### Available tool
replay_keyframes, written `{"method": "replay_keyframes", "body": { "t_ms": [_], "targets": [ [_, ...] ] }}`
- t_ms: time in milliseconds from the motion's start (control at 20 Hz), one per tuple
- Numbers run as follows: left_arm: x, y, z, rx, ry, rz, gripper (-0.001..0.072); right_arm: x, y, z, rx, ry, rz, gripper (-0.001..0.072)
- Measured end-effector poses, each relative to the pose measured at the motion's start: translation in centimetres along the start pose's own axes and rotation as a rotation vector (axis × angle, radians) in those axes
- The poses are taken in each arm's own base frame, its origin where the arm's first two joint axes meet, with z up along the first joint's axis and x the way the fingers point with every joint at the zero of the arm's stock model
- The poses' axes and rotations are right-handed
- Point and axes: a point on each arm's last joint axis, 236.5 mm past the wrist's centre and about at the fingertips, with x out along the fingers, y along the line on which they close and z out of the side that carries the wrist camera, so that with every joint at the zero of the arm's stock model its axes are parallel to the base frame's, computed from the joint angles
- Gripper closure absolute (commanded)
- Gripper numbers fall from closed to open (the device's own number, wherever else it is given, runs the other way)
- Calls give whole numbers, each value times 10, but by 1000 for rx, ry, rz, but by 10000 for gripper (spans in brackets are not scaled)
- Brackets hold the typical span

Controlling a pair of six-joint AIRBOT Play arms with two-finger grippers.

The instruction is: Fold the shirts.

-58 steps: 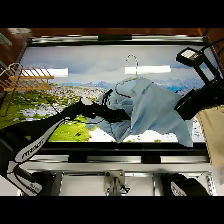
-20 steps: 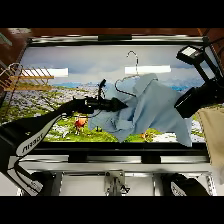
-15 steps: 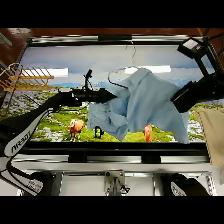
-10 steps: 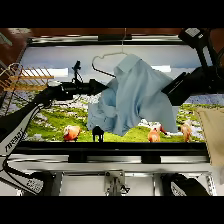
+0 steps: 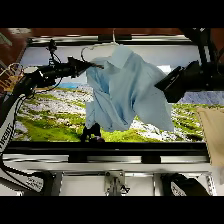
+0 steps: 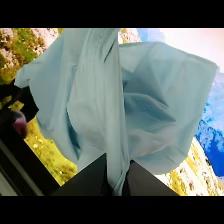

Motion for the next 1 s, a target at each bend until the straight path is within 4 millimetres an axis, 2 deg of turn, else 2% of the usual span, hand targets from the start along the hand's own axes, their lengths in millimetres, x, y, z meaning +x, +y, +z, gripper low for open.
{"method": "replay_keyframes", "body": {
  "t_ms": [150,400,650,800,1000],
  "targets": [
    [-5,2,8,0,-15,5,654,0,1,1,-9,-6,4,628],
    [-15,2,6,-4,12,-18,653,0,7,-4,-21,17,31,629],
    [-25,4,8,-12,23,-33,652,0,7,8,-27,-35,27,629],
    [-15,10,1,-24,33,-24,650,1,2,16,-20,-69,12,629],
    [14,17,-31,-49,106,-28,650,17,6,20,-4,-60,43,629]
  ]
}}
